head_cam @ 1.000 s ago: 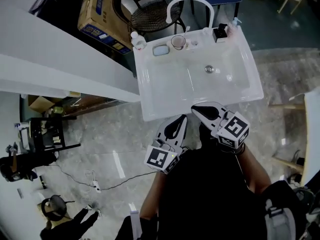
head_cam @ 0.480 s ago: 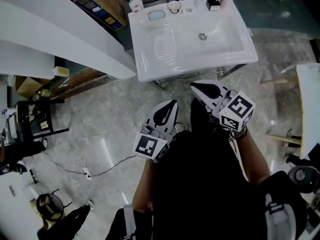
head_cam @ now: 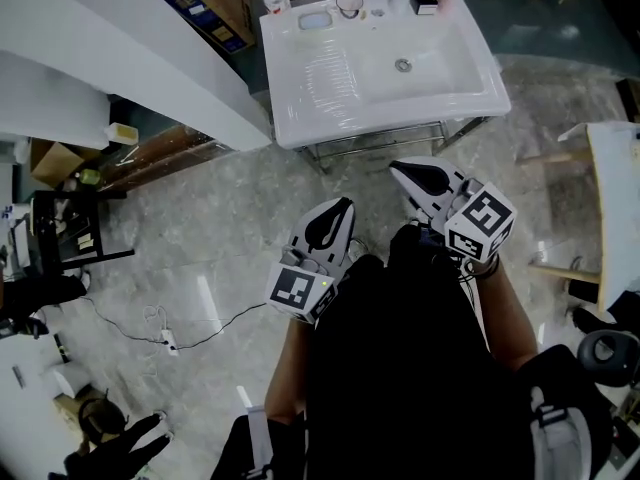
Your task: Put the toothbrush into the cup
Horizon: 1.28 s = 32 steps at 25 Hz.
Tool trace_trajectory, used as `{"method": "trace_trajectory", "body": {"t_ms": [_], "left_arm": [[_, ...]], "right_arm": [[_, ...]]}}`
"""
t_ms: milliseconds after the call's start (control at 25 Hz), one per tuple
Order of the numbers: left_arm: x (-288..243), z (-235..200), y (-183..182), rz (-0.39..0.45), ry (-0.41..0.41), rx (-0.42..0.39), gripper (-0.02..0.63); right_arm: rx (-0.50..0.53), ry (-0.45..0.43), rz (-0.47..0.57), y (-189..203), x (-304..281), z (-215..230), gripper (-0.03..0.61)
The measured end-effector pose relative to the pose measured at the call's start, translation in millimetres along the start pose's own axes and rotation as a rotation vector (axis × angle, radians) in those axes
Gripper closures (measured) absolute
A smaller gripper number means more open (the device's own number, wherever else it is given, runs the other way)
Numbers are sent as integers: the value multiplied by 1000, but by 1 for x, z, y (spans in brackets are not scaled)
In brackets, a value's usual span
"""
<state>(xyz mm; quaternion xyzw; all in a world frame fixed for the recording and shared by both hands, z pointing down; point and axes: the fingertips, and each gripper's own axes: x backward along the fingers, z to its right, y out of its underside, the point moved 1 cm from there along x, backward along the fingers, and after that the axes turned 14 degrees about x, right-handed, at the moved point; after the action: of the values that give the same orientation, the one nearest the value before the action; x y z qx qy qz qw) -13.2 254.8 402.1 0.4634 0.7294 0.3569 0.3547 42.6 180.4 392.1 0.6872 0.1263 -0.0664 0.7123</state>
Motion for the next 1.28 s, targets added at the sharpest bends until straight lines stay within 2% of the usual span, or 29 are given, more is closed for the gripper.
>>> {"method": "trace_trajectory", "body": {"t_ms": [320, 440, 560, 680, 920, 1280], "left_arm": [[-25, 23, -17, 47, 9, -2, 595], [-44, 41, -13, 25, 34, -1, 596], [-62, 54, -5, 0, 60, -26, 595], [-75, 71, 3, -21, 77, -11, 595], [-87, 89, 16, -80, 69, -19, 596], [-84, 98, 26, -96, 66, -23, 596]], "right_arm": [[40, -43, -44, -2, 32, 8, 566], [38, -29, -66, 3, 51, 10, 566], [27, -23, -55, 9, 66, 14, 566], [-5, -8, -35, 14, 81, 16, 566], [-33, -31, -10, 19, 96, 13, 566], [-60, -52, 2, 27, 107, 8, 566]]}}
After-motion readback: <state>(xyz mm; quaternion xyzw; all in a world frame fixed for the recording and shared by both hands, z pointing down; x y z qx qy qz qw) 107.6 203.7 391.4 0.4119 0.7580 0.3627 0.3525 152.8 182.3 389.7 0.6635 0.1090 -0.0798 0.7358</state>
